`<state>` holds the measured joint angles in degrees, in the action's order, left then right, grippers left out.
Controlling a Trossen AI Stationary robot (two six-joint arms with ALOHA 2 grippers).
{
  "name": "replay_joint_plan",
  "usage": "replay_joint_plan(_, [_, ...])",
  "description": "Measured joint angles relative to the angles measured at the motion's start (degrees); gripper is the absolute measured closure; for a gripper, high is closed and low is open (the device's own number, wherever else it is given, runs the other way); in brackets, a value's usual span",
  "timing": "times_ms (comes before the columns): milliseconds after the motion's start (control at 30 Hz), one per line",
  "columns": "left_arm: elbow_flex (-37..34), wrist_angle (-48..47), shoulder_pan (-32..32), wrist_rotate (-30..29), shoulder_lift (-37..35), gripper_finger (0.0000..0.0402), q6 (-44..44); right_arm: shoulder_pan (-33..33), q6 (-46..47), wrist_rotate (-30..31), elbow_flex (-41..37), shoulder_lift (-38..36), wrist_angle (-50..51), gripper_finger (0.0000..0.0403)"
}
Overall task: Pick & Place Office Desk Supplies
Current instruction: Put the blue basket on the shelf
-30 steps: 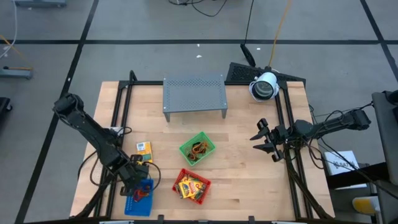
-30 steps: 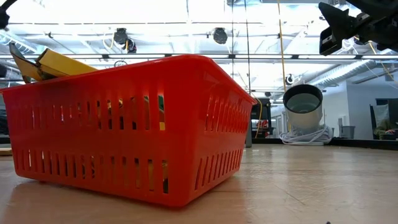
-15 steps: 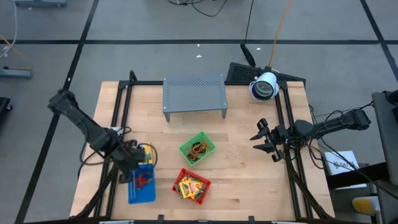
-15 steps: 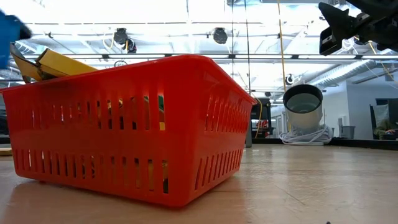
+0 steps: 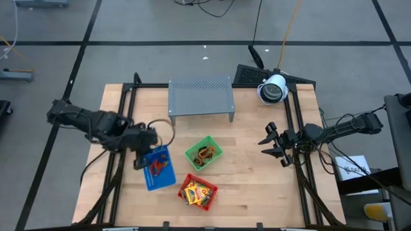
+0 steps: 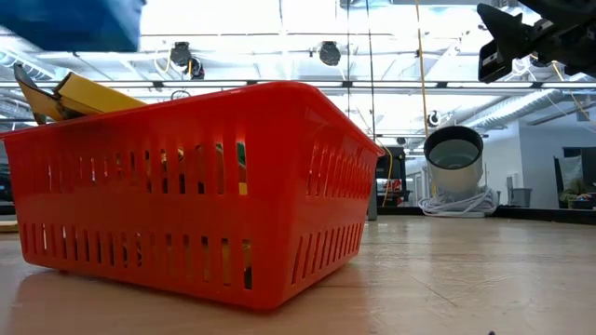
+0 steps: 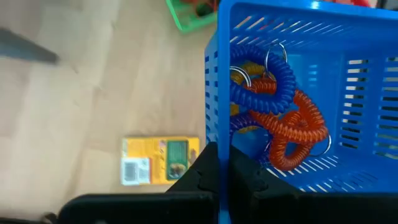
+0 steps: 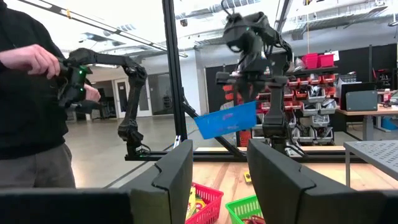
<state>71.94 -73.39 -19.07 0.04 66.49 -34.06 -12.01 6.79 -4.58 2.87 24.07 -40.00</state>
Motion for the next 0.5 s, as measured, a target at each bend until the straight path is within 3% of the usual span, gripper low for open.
replay_joint_plan(267, [17.51, -6.47, 15.64, 3.89, 11.19, 0.0394, 17.43, 0.0, -0.02, 0.0, -0.02, 0.0, -0.03, 0.0261])
replay_joint_plan(500, [30.5, -9.68, 31.7, 9.44, 18.84, 0.0394, 26.05, 0.02, 0.0, 0.0, -0.02, 0.0, -0.01, 0.0261])
